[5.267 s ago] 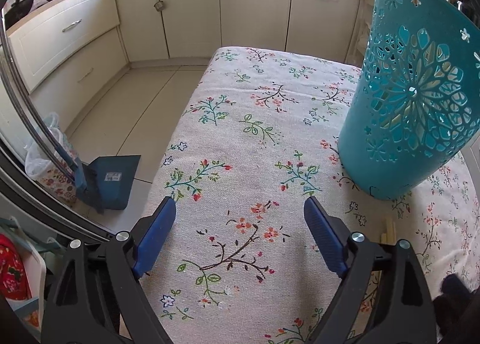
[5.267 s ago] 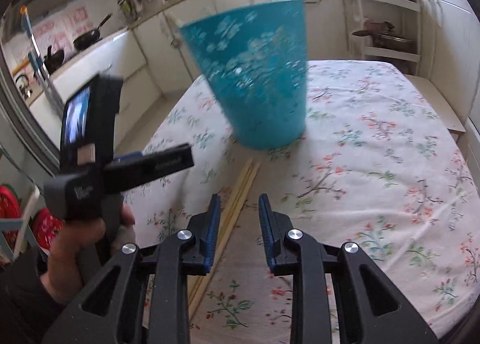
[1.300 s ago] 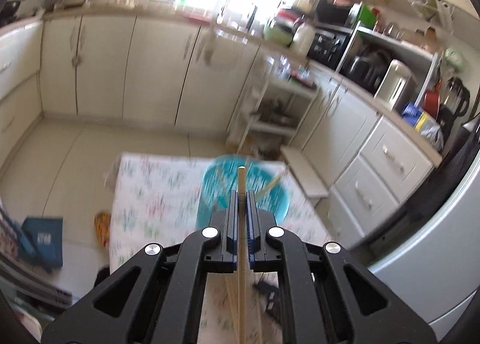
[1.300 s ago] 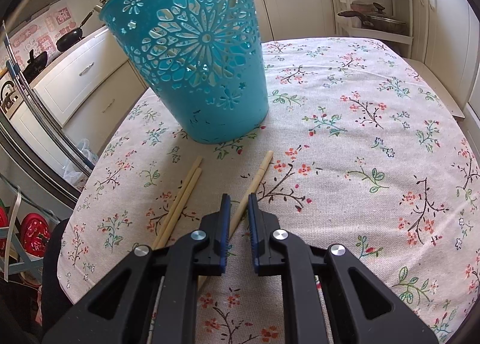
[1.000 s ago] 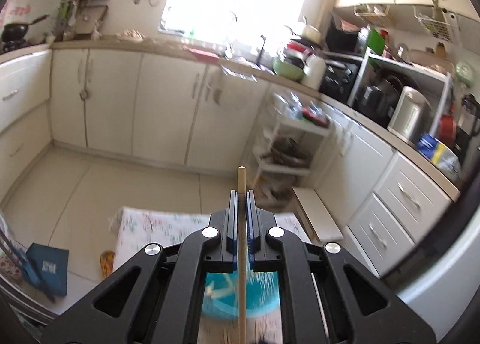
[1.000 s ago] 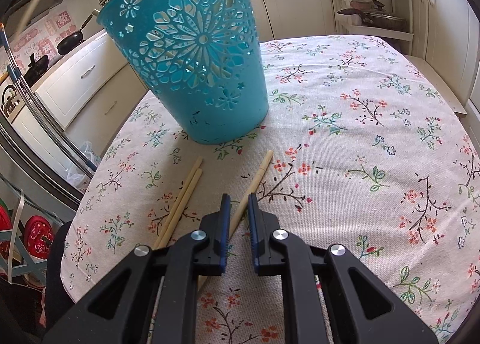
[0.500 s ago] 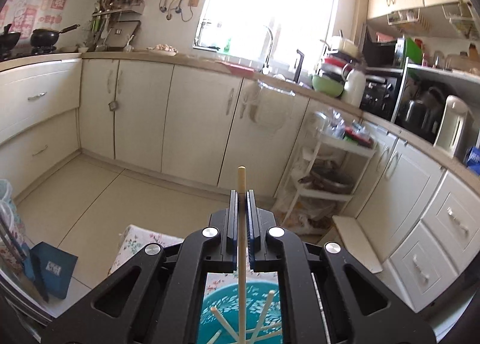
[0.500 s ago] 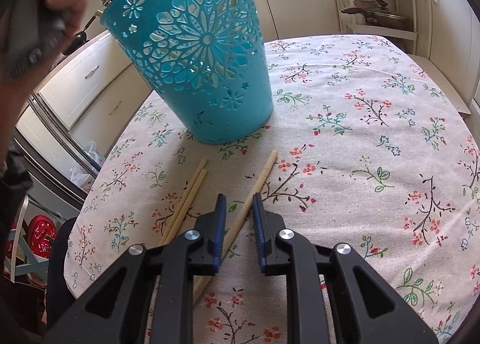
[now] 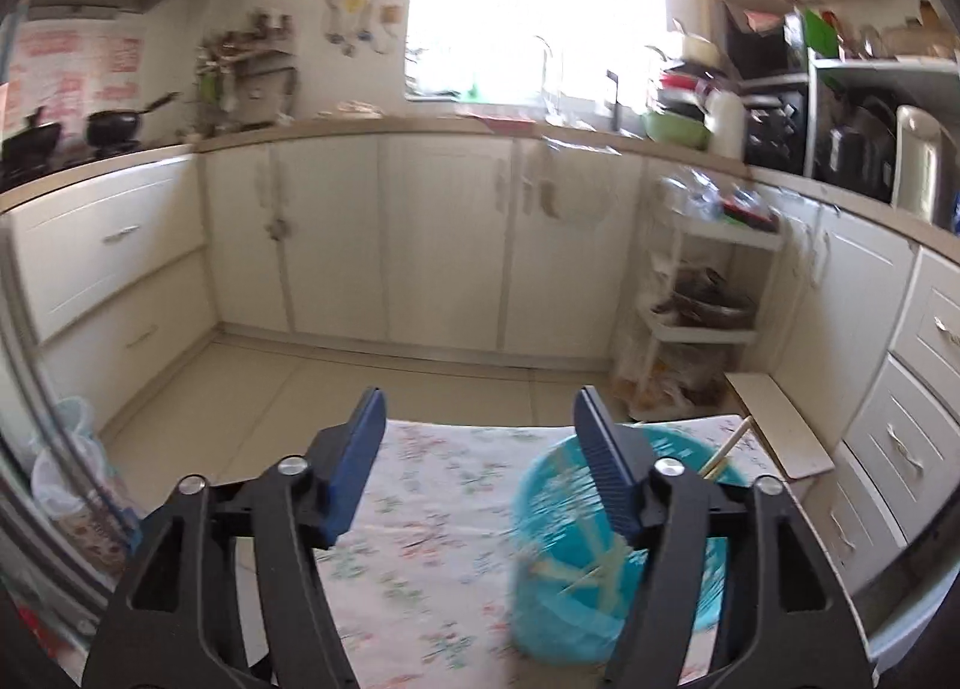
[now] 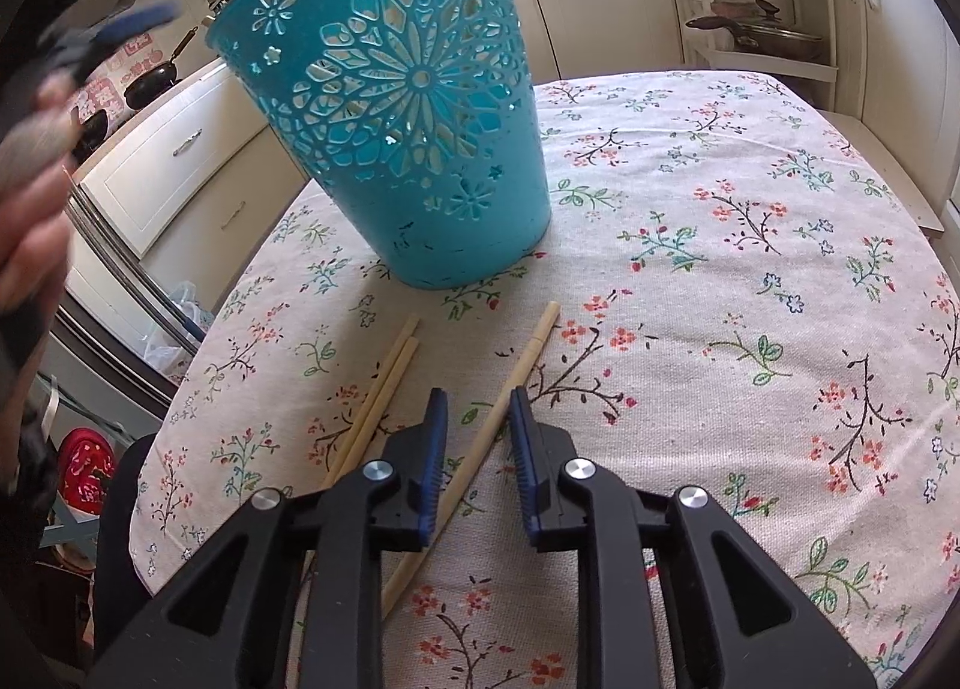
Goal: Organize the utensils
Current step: 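Lift the chopstick with the left gripper and drop it into the basket, then grasp a loose chopstick with the right gripper and lift it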
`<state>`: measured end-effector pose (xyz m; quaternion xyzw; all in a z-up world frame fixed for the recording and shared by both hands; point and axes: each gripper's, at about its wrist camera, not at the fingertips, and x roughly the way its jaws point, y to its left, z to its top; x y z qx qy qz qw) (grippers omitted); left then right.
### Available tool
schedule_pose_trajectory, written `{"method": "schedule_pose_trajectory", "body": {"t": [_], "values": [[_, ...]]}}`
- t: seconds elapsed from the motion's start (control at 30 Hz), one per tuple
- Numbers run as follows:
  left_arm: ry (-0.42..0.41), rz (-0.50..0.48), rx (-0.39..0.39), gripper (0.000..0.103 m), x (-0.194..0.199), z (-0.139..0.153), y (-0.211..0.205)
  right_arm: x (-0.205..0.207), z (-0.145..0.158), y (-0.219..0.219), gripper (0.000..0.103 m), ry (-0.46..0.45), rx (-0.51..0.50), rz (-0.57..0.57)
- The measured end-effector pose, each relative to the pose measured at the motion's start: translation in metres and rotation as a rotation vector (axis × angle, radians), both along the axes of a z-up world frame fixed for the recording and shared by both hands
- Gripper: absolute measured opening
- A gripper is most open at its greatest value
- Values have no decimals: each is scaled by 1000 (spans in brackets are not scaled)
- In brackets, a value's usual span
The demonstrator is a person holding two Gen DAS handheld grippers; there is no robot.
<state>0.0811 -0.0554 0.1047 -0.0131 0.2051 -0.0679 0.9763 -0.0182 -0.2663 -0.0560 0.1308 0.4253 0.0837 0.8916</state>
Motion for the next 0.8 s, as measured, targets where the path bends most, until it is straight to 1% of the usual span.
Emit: {"method": "schedule_pose_trajectory", "body": {"t": [0.03, 0.07, 0.1, 0.17, 0.23, 0.27, 0.37, 0.43, 0.47, 0.5, 0.53, 0.6, 0.67, 0.73, 0.77, 0.8], "values": [[-1, 34, -8, 67, -9, -4, 15, 0, 0, 0, 22, 0, -3, 0], [6, 60, -14, 71, -12, -9, 25, 0, 0, 1, 22, 0, -5, 0], [27, 89, -21, 75, -16, -18, 36, 0, 0, 1, 22, 0, -8, 0], [118, 117, -26, 75, -16, -47, 54, 1, 1, 2, 22, 1, -15, -1], [201, 136, -18, 75, -12, -74, 64, 2, 1, 5, 22, 3, -30, -2], [261, 139, -11, 75, -9, -94, 68, 2, 1, 6, 22, 4, -37, -4], [395, 123, 17, 75, 2, -135, 67, 4, 2, 11, 22, 9, -63, -21], [436, 112, 35, 75, 4, -150, 61, 4, 3, 17, 22, 14, -98, -19], [447, 106, 41, 75, 0, -156, 57, 4, 4, 21, 22, 19, -120, 4], [455, 99, 56, 75, 0, -159, 53, 3, 5, 26, 21, 29, -146, 54], [443, 87, 68, 75, -1, -157, 50, 2, 6, 30, 20, 37, -172, 85], [431, 71, 76, 81, -3, -157, 47, 1, 7, 30, 20, 55, -193, 110], [439, 61, 83, 81, -4, -159, 46, 2, 8, 25, 21, 76, -195, 75], [438, 53, 99, 81, -3, -160, 42, 3, 6, 23, 22, 74, -175, 32], [440, 51, 108, 82, -2, -162, 39, 4, 5, 26, 24, 66, -181, 15], [442, 48, 119, 82, 1, -162, 37, 5, 4, 32, 24, 54, -215, 3]]}}
